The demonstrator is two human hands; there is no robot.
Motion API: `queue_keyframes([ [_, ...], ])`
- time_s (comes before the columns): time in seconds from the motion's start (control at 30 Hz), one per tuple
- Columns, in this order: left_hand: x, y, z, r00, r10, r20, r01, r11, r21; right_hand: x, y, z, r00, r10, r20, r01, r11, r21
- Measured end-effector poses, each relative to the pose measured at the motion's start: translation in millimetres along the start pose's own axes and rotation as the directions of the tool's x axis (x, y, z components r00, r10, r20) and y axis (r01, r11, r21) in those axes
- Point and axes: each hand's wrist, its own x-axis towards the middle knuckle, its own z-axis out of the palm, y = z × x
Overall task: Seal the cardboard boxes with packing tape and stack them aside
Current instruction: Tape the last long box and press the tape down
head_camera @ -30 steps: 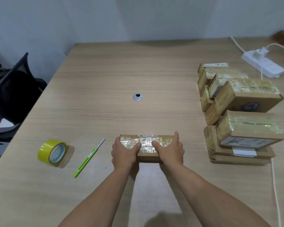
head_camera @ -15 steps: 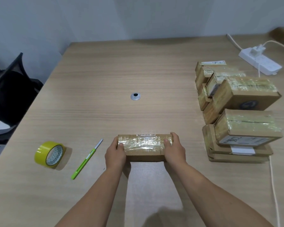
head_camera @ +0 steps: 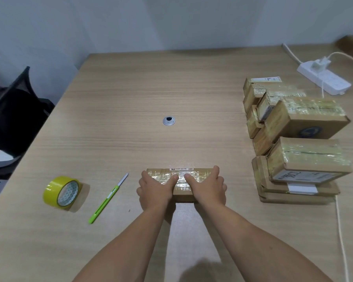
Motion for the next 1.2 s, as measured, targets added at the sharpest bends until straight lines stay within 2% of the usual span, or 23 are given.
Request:
queue_keyframes([
  [0.13,3,-2,3,1.0,0.007,-0.013,-0.007,0.999,-0.038,2,1,2,1.0,-0.012,-0.022,0.012,0.999,0.03],
  [0.33,10,-13,2,0.997,-0.014,-0.071,-0.007,0.961,-0.278,9,12,-2,0.998,-0.05,-0.029,0.055,0.983,0.174],
  [0.5,13,-19,-7,0.996,-0.002,-0.085,-0.02,0.966,-0.257,9,19,-8,0.996,-0.084,-0.024,0.088,0.965,0.249],
  [0.83,24,-28,-15,0.998,-0.021,-0.067,-0.001,0.948,-0.318,8,23,-16,0.999,-0.046,-0.013,0.048,0.935,0.352],
  [1.2,26,-33,-15,0.997,0.05,-0.063,-0.064,0.967,-0.246,12,35,-22,1.0,-0.028,0.004,0.023,0.876,0.481],
])
